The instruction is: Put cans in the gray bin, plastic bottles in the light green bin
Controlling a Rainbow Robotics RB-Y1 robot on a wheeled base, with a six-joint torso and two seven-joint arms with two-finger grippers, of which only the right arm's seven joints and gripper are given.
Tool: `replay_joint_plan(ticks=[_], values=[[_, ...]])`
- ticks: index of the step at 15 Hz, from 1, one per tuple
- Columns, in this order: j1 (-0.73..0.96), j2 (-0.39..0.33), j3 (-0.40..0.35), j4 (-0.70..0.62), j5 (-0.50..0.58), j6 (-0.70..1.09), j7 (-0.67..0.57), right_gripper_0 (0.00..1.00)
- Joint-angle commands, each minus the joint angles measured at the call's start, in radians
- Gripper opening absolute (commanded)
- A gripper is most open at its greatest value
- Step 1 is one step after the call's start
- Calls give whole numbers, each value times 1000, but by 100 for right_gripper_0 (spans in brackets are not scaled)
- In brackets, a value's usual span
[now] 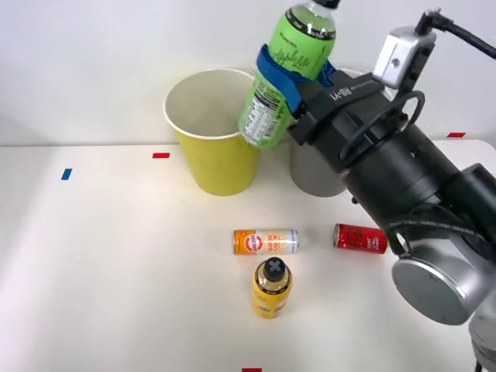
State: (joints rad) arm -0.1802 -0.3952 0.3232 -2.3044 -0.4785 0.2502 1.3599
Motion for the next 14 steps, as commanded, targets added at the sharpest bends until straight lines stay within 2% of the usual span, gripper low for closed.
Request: replay_joint_plan(ticks=[1, 3, 7, 14], values=[[-128, 93, 17, 140, 18, -5, 2, 0], [-228, 164, 22, 264, 35, -26, 13, 0], [-375, 251, 23, 516, 74, -128, 42, 0], [-561, 311, 30, 970, 115, -376, 90, 0]])
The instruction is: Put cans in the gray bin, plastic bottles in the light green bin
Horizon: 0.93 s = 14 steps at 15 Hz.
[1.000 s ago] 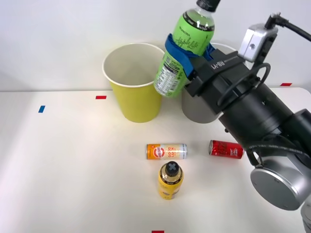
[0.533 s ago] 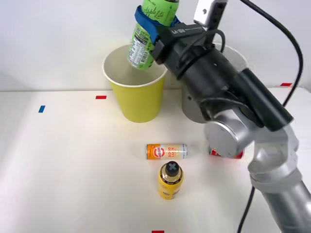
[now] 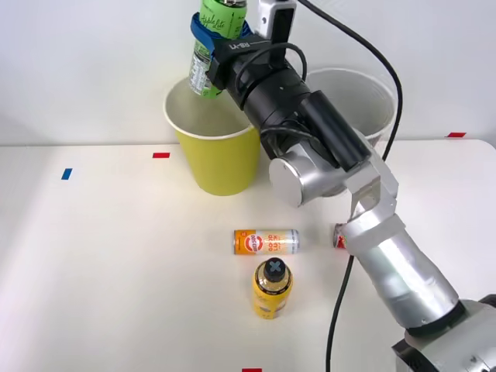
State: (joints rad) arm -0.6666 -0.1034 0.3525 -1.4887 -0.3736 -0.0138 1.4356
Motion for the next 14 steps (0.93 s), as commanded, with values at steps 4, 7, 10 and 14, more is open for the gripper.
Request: replay_joint_plan(ticks=[4, 7, 10, 14], values=[[-117, 16, 0, 255, -1, -189, 12, 0], [-116, -1, 19, 255, -10, -210, 9, 9], [-114, -6, 28, 255, -10, -212, 19, 34], [-111, -19, 45, 257, -10, -212, 20, 96]])
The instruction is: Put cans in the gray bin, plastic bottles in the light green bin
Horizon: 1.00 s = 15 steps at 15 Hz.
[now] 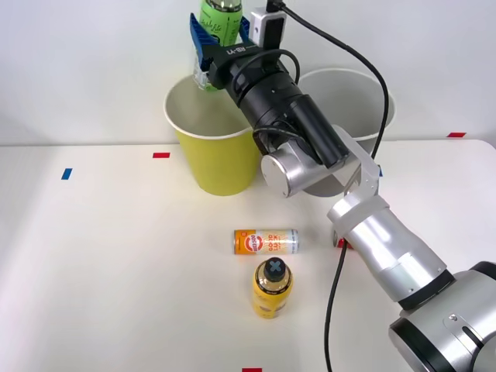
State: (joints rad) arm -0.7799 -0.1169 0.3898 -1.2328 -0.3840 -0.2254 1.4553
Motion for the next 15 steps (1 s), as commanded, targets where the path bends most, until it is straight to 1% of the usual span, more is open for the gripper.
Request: replay_joint_plan(ticks=[1, 5, 9, 12, 15], values=[[4, -6, 7, -1, 5, 0, 2, 98], [4, -32, 14, -1, 13, 0, 7, 98], [8, -81, 26, -14, 17, -11, 7, 99], [30, -138, 24, -90, 10, -11, -10, 99], [91, -218, 24, -223, -6, 11, -39, 98]])
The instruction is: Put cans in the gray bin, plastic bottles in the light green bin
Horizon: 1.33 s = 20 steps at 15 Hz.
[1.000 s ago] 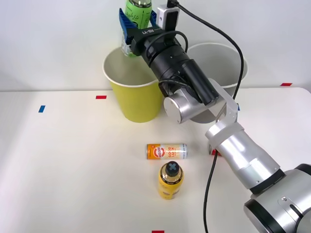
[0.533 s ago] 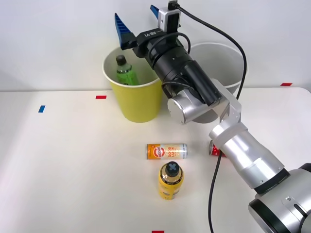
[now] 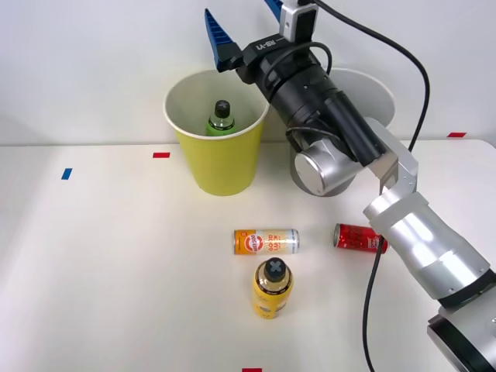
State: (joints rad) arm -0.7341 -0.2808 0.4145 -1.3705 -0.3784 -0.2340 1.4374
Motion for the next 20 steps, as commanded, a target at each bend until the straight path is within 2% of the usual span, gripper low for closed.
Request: replay_joint_plan(ticks=[1, 4, 8, 12, 16, 20], values=[[76, -81, -6, -153, -16, 68, -32, 99], [205, -138, -60, -383, -28, 203, -52, 99], [435, -224, -97, -576, -56, 160, -86, 98], [687, -270, -121, -697, -66, 28, -101, 98], [946, -296, -198, -805, -62, -13, -95, 98], [1127, -262, -247, -808, -59, -88, -92, 98]])
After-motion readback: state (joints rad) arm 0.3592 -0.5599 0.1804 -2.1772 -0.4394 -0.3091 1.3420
